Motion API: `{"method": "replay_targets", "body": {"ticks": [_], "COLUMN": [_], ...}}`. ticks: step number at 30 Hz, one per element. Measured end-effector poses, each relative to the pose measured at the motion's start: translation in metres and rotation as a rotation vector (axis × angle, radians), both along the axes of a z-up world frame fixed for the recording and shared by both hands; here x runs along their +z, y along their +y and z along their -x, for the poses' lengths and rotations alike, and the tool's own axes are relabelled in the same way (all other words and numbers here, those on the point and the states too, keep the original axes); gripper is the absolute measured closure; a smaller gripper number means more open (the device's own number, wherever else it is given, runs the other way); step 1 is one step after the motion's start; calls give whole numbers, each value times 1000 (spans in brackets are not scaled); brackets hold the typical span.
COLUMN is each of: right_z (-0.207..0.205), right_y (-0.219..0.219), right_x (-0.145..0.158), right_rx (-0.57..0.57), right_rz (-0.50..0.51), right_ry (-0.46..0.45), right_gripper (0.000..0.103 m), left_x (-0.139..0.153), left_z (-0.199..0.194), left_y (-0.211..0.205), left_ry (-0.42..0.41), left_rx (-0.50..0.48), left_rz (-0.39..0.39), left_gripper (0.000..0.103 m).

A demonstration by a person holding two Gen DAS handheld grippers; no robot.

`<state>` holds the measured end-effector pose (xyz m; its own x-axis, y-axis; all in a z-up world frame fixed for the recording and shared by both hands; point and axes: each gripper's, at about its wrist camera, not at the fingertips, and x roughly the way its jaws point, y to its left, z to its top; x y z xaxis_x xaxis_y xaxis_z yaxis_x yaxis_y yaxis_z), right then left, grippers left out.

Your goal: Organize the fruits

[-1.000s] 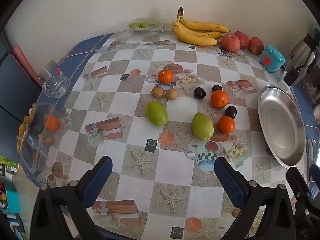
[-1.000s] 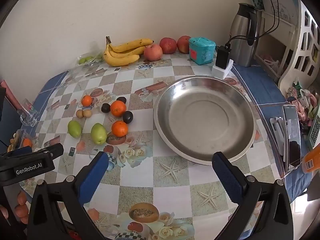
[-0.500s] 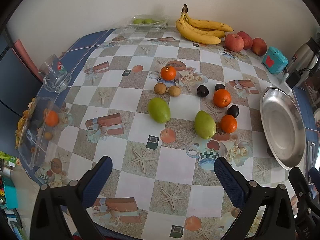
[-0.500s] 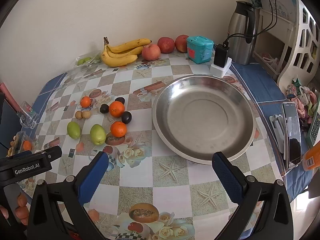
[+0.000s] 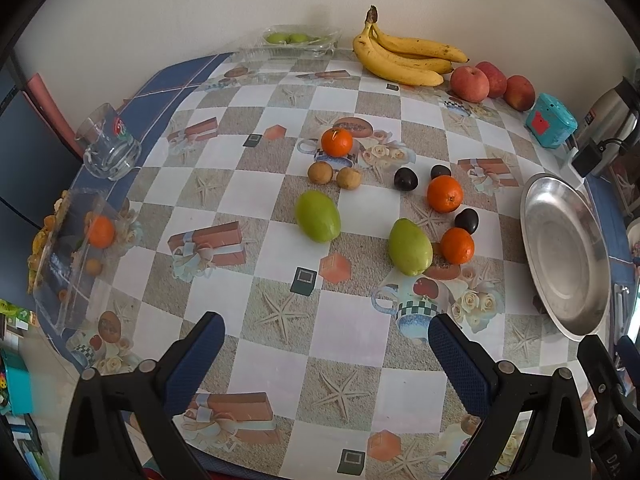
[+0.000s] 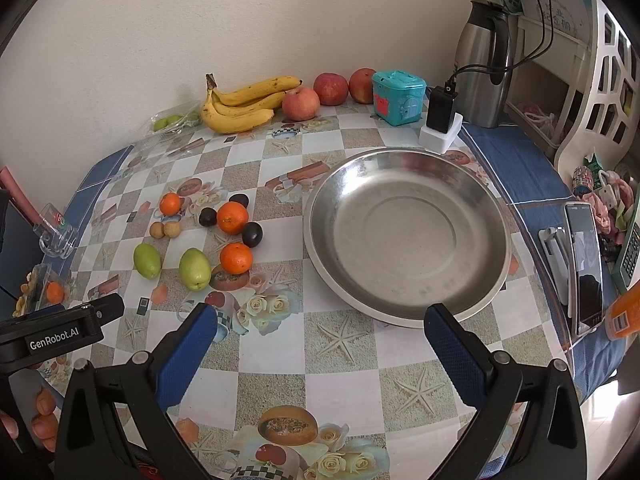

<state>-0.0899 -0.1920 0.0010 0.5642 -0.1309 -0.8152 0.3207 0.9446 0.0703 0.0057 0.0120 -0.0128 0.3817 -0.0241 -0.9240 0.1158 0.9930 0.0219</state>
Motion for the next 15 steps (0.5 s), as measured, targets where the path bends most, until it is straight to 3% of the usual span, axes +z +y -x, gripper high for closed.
{"method": "replay_targets", "body": {"ticks": [15], "right_z": [0], "right_y": [0], "right_x": [0], "right_rx": [0], "right_rz": [-1], "right_ry": [1], "right_gripper": [0], "left_x": [-1], "left_z": [0], "left_y": [1], "left_ry": [6], "left_rx": [4], "left_rz": [3], "left_gripper": [0]}}
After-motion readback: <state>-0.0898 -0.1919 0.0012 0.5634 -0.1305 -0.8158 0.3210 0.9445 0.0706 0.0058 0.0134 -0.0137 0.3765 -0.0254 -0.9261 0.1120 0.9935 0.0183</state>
